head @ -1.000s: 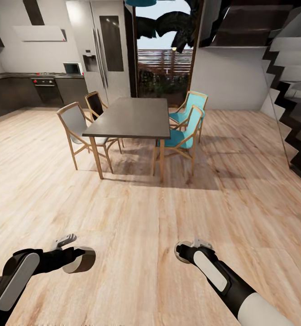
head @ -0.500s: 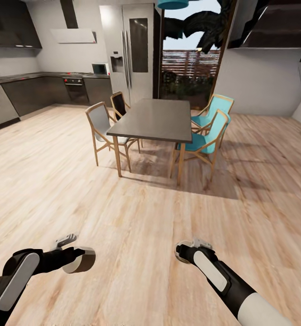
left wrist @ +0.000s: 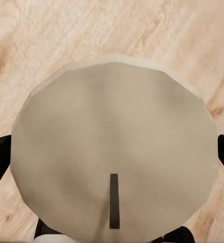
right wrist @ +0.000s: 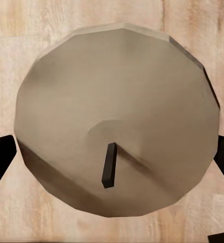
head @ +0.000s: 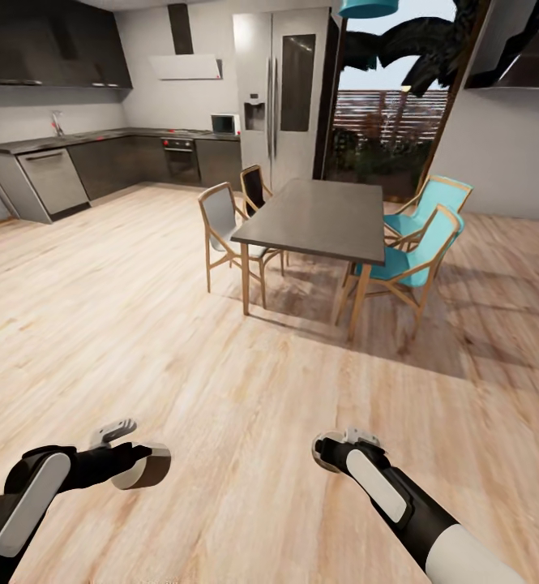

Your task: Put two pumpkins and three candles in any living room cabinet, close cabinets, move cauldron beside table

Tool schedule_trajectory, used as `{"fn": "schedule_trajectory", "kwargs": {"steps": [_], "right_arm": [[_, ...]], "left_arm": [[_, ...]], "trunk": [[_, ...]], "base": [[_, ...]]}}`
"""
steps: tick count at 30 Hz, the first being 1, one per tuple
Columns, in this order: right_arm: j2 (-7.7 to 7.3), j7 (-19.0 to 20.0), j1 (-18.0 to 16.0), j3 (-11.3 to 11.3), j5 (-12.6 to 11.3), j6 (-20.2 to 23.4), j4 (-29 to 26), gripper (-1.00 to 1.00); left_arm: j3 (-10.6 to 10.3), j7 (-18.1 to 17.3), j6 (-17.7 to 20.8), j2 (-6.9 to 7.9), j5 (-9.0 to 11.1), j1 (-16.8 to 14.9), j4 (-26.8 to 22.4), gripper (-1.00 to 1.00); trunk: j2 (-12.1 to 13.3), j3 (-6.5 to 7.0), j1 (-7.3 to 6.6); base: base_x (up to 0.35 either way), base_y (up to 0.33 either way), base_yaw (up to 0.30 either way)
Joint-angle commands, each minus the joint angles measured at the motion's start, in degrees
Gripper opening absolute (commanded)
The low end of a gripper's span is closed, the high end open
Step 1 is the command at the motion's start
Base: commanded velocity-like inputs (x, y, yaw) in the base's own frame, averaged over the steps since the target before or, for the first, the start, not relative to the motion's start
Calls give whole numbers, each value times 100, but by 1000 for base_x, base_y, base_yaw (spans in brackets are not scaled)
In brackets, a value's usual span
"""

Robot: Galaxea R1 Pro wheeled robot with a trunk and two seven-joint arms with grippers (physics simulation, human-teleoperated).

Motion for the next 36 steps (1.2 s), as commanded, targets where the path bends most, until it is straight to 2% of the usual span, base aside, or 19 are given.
{"fn": "schedule_trajectory", "kwargs": {"steps": [1, 31, 36], "right_arm": [[-6, -37, -5, 19, -29, 6, -13, -100], [-8, -35, -5, 19, -29, 0, -21, -100], [-11, -34, -5, 21, -29, -2, -21, -100]], "left_arm": [[0, 50, 18, 0, 73, -6, -4, -100], [13, 50, 18, 8, 65, -6, -4, -100], [22, 43, 18, 87, 72, -6, -4, -100]], "trunk": [[-3, -5, 0], [-3, -5, 0], [-3, -5, 0]], "base": [[0, 0, 290], [0, 0, 290], [0, 0, 290]]}}
